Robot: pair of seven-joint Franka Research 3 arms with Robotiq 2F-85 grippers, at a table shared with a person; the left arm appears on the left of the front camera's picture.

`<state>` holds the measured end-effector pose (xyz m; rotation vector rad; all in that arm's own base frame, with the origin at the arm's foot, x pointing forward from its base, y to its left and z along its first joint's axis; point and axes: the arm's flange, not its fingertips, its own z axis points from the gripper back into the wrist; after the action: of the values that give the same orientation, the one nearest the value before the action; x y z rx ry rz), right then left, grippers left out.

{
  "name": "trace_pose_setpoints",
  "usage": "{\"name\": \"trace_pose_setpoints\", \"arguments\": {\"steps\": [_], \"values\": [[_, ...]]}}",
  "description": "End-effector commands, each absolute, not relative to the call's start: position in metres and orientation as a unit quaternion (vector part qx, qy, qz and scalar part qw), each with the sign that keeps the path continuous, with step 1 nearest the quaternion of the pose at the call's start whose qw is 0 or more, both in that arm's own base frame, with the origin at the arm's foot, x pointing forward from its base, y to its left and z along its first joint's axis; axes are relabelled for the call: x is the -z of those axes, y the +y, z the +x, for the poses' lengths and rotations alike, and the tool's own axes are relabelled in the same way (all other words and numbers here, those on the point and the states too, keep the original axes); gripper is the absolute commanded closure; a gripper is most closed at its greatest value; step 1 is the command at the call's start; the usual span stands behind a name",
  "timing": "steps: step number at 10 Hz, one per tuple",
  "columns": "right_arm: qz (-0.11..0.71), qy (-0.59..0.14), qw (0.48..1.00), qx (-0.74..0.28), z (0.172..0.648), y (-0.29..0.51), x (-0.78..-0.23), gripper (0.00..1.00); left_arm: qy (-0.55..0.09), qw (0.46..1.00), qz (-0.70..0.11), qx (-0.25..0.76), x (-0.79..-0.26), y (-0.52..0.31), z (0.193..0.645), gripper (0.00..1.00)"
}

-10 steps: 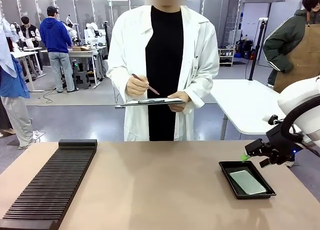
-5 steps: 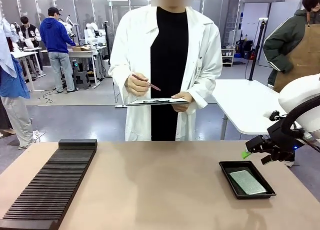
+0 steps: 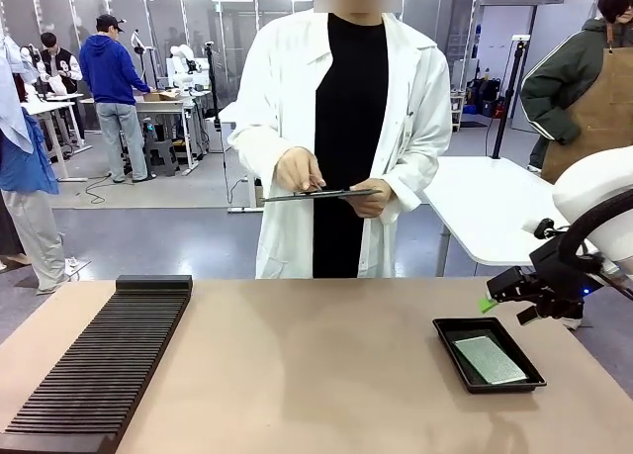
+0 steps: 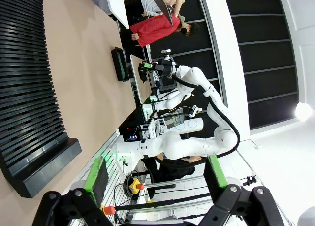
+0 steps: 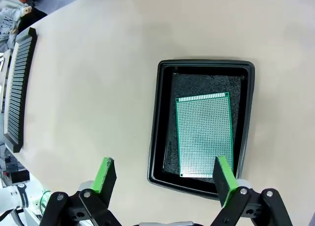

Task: Inspect the PCB.
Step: Place the Blank PCB in the ESD tray.

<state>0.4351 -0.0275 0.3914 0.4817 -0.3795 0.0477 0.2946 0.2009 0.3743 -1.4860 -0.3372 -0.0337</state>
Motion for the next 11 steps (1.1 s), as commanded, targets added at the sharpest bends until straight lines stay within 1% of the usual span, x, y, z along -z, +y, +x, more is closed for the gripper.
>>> {"name": "trace_pose_setpoints", "arguments": {"steps": [1, 5, 7, 8, 9, 11], "values": [[0.233, -0.191, 0.953, -0.029, 0.436, -0.027, -0.392, 0.00, -0.155, 0.728, -0.668, 0.014, -0.377, 0.202, 0.294, 0.00], [0.237, -0.187, 0.953, -0.024, 0.435, -0.027, -0.391, 0.00, -0.155, 0.728, -0.668, 0.014, -0.377, 0.202, 0.294, 0.00], [0.283, -0.172, 0.943, -0.022, 0.423, -0.029, -0.440, 0.00, -0.155, 0.728, -0.668, 0.014, -0.377, 0.202, 0.294, 0.00], [0.308, -0.165, 0.937, -0.015, 0.413, -0.040, -0.462, 0.00, -0.155, 0.728, -0.668, 0.014, -0.377, 0.202, 0.294, 0.00], [0.351, -0.153, 0.924, 0.002, 0.401, -0.059, -0.484, 0.00, -0.155, 0.728, -0.668, 0.014, -0.377, 0.202, 0.294, 0.00], [0.417, -0.113, 0.902, 0.025, 0.378, -0.095, -0.506, 0.00, -0.155, 0.728, -0.668, 0.014, -0.377, 0.202, 0.294, 0.00]]}}
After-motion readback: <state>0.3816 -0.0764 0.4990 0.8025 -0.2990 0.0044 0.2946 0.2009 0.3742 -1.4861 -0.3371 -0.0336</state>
